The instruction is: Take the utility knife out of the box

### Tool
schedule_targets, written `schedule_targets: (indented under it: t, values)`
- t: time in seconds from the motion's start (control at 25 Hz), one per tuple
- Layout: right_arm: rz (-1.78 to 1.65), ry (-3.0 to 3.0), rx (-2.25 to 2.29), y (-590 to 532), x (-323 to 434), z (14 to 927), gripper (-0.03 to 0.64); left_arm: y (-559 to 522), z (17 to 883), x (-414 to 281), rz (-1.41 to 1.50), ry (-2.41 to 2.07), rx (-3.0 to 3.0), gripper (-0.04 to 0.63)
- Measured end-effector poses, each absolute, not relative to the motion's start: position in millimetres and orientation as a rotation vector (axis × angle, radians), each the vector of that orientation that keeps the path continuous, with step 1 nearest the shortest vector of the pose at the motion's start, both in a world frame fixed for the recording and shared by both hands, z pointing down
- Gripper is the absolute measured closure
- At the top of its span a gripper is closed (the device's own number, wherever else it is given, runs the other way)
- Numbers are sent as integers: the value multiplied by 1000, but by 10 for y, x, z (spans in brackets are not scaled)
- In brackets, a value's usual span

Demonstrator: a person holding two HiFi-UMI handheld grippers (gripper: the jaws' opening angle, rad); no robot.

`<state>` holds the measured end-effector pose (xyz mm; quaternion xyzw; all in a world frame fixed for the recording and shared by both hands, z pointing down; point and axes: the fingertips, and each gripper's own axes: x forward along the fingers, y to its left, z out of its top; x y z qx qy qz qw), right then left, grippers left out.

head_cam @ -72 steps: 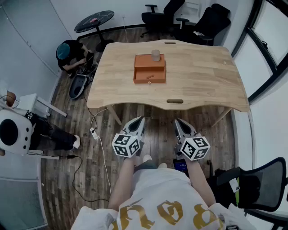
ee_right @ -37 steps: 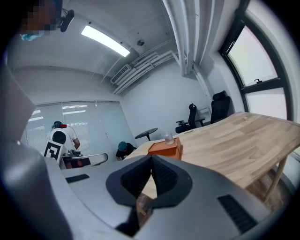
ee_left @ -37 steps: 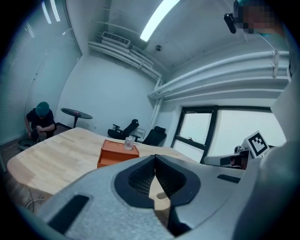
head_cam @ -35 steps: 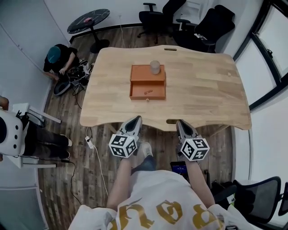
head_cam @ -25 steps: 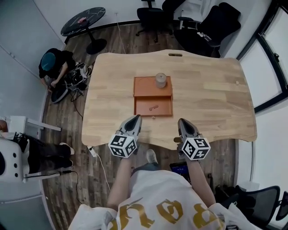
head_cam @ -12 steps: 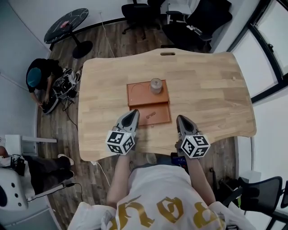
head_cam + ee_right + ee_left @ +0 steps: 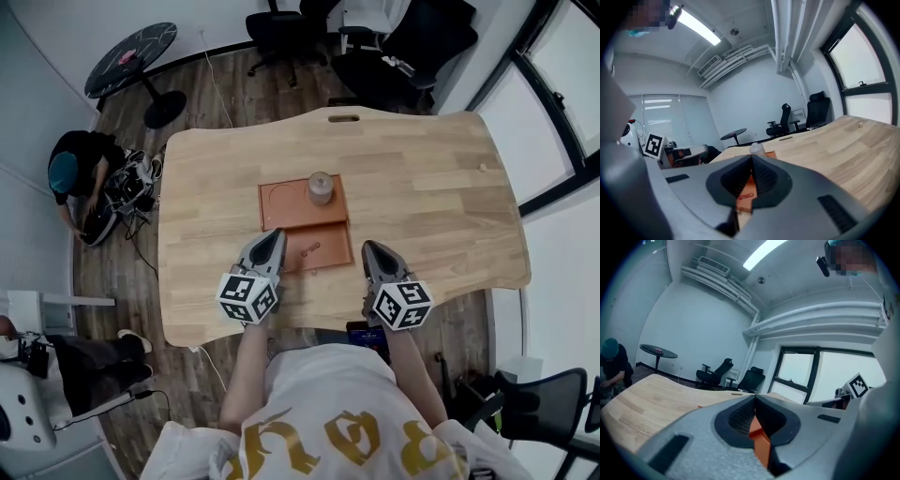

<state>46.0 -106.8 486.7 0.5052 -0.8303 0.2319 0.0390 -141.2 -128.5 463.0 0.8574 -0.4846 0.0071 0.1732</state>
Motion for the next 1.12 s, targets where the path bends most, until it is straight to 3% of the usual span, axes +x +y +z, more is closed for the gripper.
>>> schedule_targets:
  t: [1.12]
  values:
    - [846, -2445, 1420, -1555, 529, 5564, 606, -1604, 5609, -983, 376, -1082, 2403, 585]
